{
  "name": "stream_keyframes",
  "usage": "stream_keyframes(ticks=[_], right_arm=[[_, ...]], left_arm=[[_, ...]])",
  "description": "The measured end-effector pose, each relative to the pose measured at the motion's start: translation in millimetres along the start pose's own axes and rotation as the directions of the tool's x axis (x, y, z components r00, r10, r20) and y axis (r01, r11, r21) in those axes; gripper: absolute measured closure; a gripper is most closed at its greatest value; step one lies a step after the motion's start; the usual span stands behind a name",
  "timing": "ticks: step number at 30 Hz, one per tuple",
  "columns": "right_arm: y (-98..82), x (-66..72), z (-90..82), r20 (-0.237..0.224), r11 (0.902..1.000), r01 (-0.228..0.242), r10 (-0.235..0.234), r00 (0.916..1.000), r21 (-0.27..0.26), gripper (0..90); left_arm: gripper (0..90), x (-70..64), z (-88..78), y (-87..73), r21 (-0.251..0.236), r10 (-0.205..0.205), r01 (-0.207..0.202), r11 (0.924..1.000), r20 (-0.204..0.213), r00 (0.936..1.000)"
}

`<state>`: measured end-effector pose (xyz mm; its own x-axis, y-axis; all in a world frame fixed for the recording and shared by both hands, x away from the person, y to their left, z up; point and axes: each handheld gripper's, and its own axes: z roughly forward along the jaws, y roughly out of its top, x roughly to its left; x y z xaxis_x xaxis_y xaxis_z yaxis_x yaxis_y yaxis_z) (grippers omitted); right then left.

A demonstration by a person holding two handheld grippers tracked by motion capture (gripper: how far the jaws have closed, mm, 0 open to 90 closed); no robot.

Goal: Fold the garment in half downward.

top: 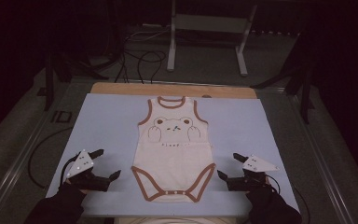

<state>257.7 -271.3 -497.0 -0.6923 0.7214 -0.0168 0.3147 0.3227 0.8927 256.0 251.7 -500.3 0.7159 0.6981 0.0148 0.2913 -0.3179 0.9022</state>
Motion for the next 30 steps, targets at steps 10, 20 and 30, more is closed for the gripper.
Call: stream_keyframes(ticks=[10,20,30], right_arm=[[11.1,3.9,-4.7,0.013,0.9998,0.009,-0.008,0.9999,-0.016,9.4],[30.7,5.1,-16.3,0.030,0.9996,-0.026,0.027,0.9992,-0.013,9.5],[54.1,0.7,-18.9,0.036,0.9998,0.019,-0.018,0.9992,-0.009,9.4]], left_arm=[[0.0,-3.6,-0.7,4.9,-0.008,0.010,-0.010,0.9999,0.020,0.9998],[0.0,-0.7,-1.3,15.1,-0.017,0.007,-0.006,0.9998,0.048,0.9988],[0.0,3.0,3.4,31.9,0.005,0.014,-0.014,0.9999,0.085,0.9963]])
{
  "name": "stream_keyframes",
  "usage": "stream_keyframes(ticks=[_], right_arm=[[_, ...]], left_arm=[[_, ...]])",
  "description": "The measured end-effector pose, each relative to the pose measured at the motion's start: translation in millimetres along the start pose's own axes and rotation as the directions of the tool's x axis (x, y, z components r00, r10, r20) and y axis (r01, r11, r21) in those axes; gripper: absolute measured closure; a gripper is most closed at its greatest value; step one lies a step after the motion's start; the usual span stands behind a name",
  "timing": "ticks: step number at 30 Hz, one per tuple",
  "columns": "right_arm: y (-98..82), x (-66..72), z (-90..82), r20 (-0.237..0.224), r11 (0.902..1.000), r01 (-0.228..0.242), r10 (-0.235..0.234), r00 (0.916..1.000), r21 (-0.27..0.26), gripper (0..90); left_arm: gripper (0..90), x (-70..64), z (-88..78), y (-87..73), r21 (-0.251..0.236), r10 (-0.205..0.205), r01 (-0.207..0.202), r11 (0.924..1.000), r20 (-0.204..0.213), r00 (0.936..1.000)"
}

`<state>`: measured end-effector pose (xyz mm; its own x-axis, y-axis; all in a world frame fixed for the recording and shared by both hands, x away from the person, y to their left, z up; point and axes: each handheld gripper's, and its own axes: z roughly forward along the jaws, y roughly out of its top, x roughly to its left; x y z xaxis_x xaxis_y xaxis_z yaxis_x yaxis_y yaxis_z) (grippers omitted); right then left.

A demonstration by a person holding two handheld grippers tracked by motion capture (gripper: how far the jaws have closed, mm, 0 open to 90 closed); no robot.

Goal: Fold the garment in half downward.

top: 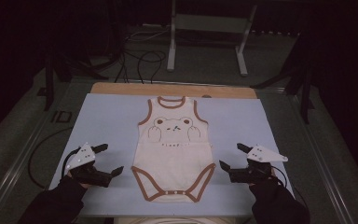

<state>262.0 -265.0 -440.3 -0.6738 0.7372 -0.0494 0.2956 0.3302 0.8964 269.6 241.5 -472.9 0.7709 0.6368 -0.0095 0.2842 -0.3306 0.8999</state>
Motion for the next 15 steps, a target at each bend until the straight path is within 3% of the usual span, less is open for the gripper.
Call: stream_keyframes(ticks=[5,11,15], right_arm=[[12.2,-6.0,0.4,0.002,0.9997,-0.016,0.016,0.9999,-0.016,9.5],[24.4,-10.3,4.1,0.007,0.9996,0.013,-0.013,0.9999,-0.025,9.5],[30.1,-13.0,8.9,0.014,0.9994,0.027,-0.026,0.9995,-0.023,9.5]], left_arm=[[0.0,0.0,4.5,12.7,0.003,0.024,-0.024,0.9997,0.028,0.9993],[0.0,3.8,11.6,27.2,0.002,0.047,-0.047,0.9989,0.041,0.9981],[0.0,8.5,18.3,36.1,0.001,0.041,-0.041,0.9992,0.061,0.9973]])
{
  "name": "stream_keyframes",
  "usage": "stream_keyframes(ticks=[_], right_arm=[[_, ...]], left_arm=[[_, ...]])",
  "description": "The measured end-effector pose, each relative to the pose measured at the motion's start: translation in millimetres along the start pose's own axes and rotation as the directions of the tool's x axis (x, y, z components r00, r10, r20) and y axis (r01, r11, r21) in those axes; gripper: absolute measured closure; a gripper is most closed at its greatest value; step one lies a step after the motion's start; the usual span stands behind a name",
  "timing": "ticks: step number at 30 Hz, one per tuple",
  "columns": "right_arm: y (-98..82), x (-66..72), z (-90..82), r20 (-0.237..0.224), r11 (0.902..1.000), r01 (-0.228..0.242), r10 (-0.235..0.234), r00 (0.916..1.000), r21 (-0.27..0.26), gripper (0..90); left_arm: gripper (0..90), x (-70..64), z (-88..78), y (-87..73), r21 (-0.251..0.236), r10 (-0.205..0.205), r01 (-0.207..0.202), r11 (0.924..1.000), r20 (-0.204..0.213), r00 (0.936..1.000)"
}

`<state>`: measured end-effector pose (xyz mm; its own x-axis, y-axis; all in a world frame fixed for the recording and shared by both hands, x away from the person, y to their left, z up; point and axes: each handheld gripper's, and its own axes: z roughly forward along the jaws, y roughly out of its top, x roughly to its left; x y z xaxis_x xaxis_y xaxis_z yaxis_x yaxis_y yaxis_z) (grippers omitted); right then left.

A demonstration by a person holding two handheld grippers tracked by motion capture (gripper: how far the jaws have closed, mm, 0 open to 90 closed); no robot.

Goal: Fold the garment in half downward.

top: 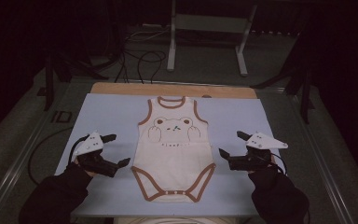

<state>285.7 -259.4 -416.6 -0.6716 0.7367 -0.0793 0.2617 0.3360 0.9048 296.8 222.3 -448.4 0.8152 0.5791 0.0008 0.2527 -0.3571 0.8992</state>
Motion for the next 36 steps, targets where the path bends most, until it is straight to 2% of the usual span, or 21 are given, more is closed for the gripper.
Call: stream_keyframes(ticks=[9,12,20,23,27,28,34,36], right_arm=[[8.6,-3.9,17.4,-0.014,0.9999,0.016,-0.016,0.9998,0.006,9.5],[11.5,-5.0,27.7,-0.022,0.9997,0.023,-0.023,0.9995,0.005,9.5],[14.2,-8.8,47.3,-0.026,0.9996,0.023,-0.023,0.9994,0.014,9.5],[12.7,-11.4,55.1,-0.023,0.9998,0.016,-0.015,0.9996,0.015,9.6],[10.6,-14.4,62.0,-0.024,0.9998,0.007,-0.007,0.9997,0.016,9.6],[8.2,-16.0,68.1,-0.026,0.9996,-0.006,0.006,0.9997,0.026,9.6],[-2.6,-21.2,84.2,-0.014,0.9985,0.002,-0.001,0.9999,0.056,9.6],[-6.6,-23.1,88.6,-0.011,0.9978,-0.004,0.005,0.9999,0.067,9.6]], left_arm=[[0.0,5.4,11.0,13.8,0.002,0.014,-0.014,0.9999,0.025,0.9996],[0.0,8.5,20.9,18.3,0.030,0.016,-0.017,0.9994,0.039,0.9991],[0.0,13.7,39.5,16.4,0.072,0.008,-0.011,0.9974,0.040,0.9992],[0.0,15.8,47.4,13.6,0.081,0.011,-0.014,0.9966,0.037,0.9992],[0.0,19.6,55.1,10.8,0.104,-0.006,0.003,0.9946,0.033,0.9994],[0.0,21.8,60.7,9.0,0.112,-0.011,0.008,0.9937,0.026,0.9996],[0.0,27.5,75.5,4.3,0.148,-0.032,0.034,0.9884,-0.014,0.9994],[0.0,29.1,79.5,2.6,0.157,-0.028,0.030,0.9871,-0.020,0.9994]])
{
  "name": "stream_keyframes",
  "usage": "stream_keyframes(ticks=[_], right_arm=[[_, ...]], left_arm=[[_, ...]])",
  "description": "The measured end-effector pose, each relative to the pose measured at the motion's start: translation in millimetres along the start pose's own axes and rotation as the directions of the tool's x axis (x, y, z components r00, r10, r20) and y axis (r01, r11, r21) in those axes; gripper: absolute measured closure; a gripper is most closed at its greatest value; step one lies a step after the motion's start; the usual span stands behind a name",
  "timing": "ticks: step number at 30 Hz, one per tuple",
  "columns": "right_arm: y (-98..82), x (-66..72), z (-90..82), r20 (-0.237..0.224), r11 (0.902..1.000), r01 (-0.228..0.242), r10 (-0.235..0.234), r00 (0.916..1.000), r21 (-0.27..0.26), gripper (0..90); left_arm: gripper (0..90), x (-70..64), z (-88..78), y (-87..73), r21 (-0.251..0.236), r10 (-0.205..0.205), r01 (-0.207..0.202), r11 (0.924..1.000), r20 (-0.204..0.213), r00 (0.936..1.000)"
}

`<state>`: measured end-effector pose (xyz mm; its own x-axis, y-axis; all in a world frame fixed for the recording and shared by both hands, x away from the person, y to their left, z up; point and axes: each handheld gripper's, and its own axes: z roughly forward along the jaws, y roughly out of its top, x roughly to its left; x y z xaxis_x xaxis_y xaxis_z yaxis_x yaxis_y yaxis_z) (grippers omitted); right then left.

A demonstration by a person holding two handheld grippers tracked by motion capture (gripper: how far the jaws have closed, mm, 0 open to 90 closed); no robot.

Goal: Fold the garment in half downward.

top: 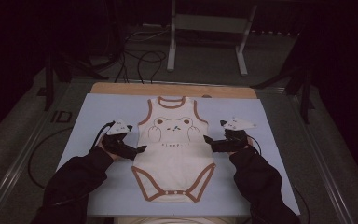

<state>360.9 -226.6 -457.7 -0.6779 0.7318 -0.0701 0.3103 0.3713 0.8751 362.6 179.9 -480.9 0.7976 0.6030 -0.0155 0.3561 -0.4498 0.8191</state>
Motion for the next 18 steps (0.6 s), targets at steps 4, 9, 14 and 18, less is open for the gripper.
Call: stream_keyframes(ticks=[4,9,14,18], right_arm=[[-5.8,-2.7,9.9,-0.018,0.9994,-0.001,0.002,0.9998,0.034,9.6],[-9.2,-3.0,19.0,-0.049,0.9970,-0.028,0.031,0.9983,0.072,9.6],[-12.9,-6.2,30.7,-0.066,0.9952,-0.044,0.050,0.9966,0.087,9.5],[-14.9,-12.0,37.5,-0.080,0.9911,-0.070,0.079,0.9937,0.113,9.6]], left_arm=[[0.0,3.9,8.5,-1.7,0.025,-0.009,0.009,0.9996,-0.007,0.9999],[0.0,7.7,16.7,-2.4,0.073,-0.038,0.039,0.9966,-0.012,0.9992],[0.0,14.4,27.9,-4.7,0.133,-0.054,0.060,0.9893,-0.045,0.9975],[0.0,17.5,33.4,-6.1,0.176,-0.048,0.060,0.9826,-0.069,0.9965]])
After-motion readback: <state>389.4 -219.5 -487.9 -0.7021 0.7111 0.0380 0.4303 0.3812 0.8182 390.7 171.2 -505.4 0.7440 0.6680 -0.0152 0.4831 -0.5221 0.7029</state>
